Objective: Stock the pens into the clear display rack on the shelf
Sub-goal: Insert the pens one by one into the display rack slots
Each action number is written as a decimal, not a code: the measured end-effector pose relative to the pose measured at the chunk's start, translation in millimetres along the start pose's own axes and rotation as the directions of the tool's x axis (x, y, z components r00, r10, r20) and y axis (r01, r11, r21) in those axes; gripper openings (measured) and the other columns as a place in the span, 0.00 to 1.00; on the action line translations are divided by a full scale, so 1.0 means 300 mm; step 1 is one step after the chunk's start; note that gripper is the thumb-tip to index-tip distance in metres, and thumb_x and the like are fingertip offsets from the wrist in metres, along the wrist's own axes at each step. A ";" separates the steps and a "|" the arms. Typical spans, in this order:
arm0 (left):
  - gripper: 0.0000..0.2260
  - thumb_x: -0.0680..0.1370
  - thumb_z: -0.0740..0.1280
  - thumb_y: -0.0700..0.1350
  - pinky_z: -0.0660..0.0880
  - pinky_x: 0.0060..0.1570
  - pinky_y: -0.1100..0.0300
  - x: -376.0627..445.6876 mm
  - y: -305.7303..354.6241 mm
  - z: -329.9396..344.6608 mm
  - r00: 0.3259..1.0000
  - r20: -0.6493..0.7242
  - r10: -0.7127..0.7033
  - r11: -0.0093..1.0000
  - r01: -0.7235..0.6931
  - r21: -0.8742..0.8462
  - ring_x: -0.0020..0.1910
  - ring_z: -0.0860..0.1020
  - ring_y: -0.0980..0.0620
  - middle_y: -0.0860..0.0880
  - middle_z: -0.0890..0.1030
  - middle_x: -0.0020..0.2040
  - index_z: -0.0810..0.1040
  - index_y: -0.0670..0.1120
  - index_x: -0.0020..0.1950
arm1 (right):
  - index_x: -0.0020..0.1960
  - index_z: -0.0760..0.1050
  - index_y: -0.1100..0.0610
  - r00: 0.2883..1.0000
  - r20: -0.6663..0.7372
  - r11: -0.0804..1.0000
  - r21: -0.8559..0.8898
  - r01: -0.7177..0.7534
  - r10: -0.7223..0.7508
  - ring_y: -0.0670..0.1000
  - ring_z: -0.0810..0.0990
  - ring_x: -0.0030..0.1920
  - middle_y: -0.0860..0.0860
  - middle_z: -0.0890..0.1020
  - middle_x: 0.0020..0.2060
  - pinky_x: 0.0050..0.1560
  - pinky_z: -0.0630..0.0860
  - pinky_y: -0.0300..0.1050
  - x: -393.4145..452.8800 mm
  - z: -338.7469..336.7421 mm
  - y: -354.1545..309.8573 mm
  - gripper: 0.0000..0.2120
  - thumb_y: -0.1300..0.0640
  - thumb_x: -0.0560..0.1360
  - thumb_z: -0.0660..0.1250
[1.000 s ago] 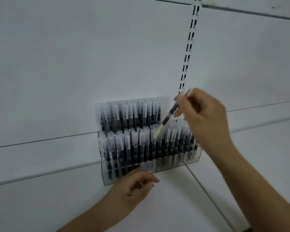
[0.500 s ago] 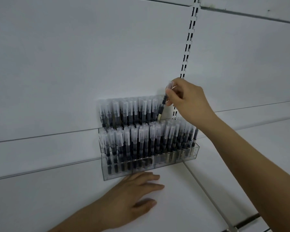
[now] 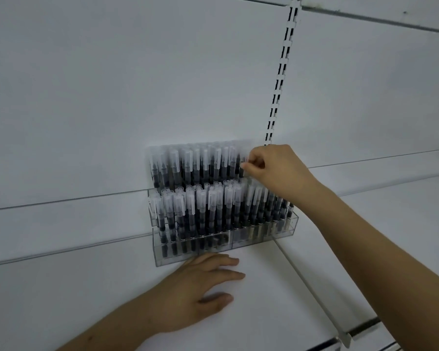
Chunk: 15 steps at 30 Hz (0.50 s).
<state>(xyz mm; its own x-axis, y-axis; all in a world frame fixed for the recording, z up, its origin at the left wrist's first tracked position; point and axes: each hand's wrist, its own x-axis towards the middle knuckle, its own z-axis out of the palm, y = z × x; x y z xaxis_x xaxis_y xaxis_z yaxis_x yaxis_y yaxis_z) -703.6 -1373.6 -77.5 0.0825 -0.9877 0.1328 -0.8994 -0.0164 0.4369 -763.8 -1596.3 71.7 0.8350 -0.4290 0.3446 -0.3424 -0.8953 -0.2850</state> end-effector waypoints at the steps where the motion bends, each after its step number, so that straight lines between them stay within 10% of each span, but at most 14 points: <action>1: 0.19 0.80 0.58 0.61 0.50 0.73 0.67 -0.001 0.001 0.000 1.000 -0.005 -0.002 1.000 0.002 -0.004 0.73 0.52 0.69 0.68 0.59 0.73 0.66 0.64 0.71 | 0.46 0.78 0.53 0.999 -0.005 0.999 -0.022 -0.032 0.031 0.49 0.81 0.41 0.48 0.82 0.40 0.44 0.79 0.47 -0.011 -0.001 -0.001 0.12 0.45 0.80 0.63; 6: 0.18 0.81 0.58 0.58 0.57 0.73 0.61 -0.010 0.011 0.010 0.998 -0.055 -0.001 0.999 0.003 0.038 0.73 0.56 0.66 0.63 0.63 0.74 0.68 0.60 0.71 | 0.57 0.77 0.54 0.823 -0.568 0.990 0.104 0.097 -0.021 0.49 0.76 0.47 0.48 0.81 0.48 0.47 0.72 0.47 -0.144 0.018 -0.139 0.11 0.52 0.82 0.57; 10: 0.16 0.82 0.60 0.52 0.64 0.69 0.57 -0.072 0.039 -0.044 0.997 -0.075 -0.016 0.995 0.024 0.101 0.70 0.66 0.58 0.54 0.70 0.71 0.71 0.53 0.70 | 0.63 0.76 0.56 0.840 -0.470 0.799 0.377 0.469 -0.271 0.45 0.76 0.54 0.48 0.80 0.54 0.57 0.72 0.42 -0.201 0.121 -0.391 0.15 0.52 0.82 0.57; 15: 0.14 0.82 0.61 0.48 0.68 0.64 0.61 -0.356 0.083 -0.168 0.930 -0.286 -0.230 0.964 0.258 0.062 0.64 0.72 0.59 0.54 0.76 0.66 0.75 0.51 0.66 | 0.69 0.72 0.56 0.819 -0.374 0.567 0.593 0.571 -0.435 0.44 0.75 0.63 0.47 0.79 0.62 0.65 0.72 0.47 -0.156 0.167 -0.734 0.19 0.49 0.83 0.56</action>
<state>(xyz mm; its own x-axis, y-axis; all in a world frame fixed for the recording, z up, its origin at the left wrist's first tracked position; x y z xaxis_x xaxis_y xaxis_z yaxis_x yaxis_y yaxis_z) -713.2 -1260.7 -35.9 0.4068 -0.8704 0.2772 -0.8724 -0.2801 0.4006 -705.8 -1372.9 73.6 0.6718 -0.0074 0.7407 0.5383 -0.6820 -0.4951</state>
